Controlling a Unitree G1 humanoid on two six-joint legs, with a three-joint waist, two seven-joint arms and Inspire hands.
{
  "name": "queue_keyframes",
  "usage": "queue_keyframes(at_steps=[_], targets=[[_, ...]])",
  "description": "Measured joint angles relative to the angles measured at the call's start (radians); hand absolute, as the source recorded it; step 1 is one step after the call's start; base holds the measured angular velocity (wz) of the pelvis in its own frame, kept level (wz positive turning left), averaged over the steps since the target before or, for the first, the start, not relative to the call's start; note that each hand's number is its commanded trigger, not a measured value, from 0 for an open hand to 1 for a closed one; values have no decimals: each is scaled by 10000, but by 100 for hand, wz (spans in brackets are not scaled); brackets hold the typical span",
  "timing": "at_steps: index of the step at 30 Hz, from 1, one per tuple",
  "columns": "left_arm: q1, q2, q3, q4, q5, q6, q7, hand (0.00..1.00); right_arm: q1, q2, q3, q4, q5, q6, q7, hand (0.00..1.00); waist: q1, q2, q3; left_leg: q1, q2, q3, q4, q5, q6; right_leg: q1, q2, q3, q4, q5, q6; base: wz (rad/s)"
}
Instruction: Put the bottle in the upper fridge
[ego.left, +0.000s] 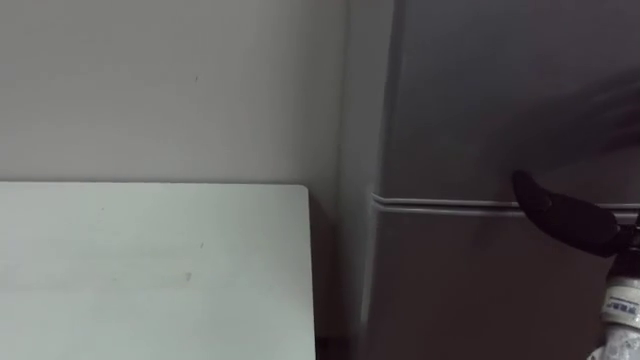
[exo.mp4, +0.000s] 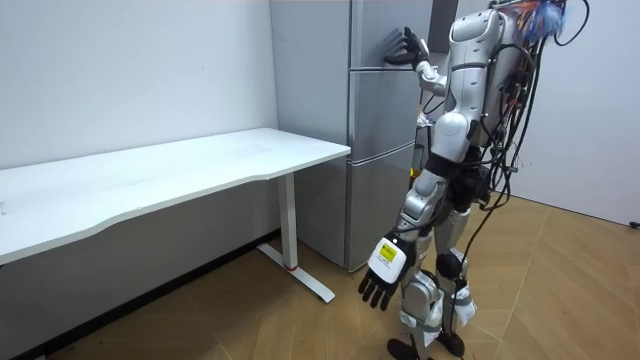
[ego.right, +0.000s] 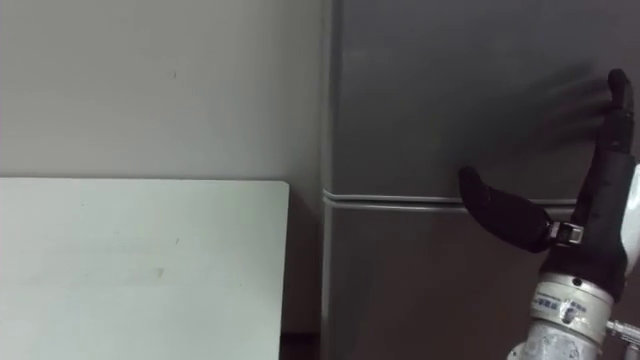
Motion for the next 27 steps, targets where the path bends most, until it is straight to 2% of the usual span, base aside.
queue_keyframes(at_steps=[11,16,20,27], targets=[[-60,32,21,-230,25,159,39,0,0,0,3,374,-352,124,-4,0,48,-15,-27,16,6,-126,82,1,-1,86,4,-95,1,13,-19,1],[36,32,55,-414,599,166,38,0,0,-1,-42,375,-351,187,20,0,47,-1,-55,21,7,-151,102,3,-1,91,0,-141,1,20,-24,0],[43,33,56,-442,590,179,38,0,0,-14,-41,471,-318,199,44,0,31,3,-72,35,7,-156,142,2,0,145,-3,-143,-4,22,-26,1],[132,56,60,-637,587,170,55,0,1,-102,-210,604,-153,198,225,0,-261,-59,-99,-29,-6,-264,171,1,3,120,-26,-219,-26,22,-19,4]])
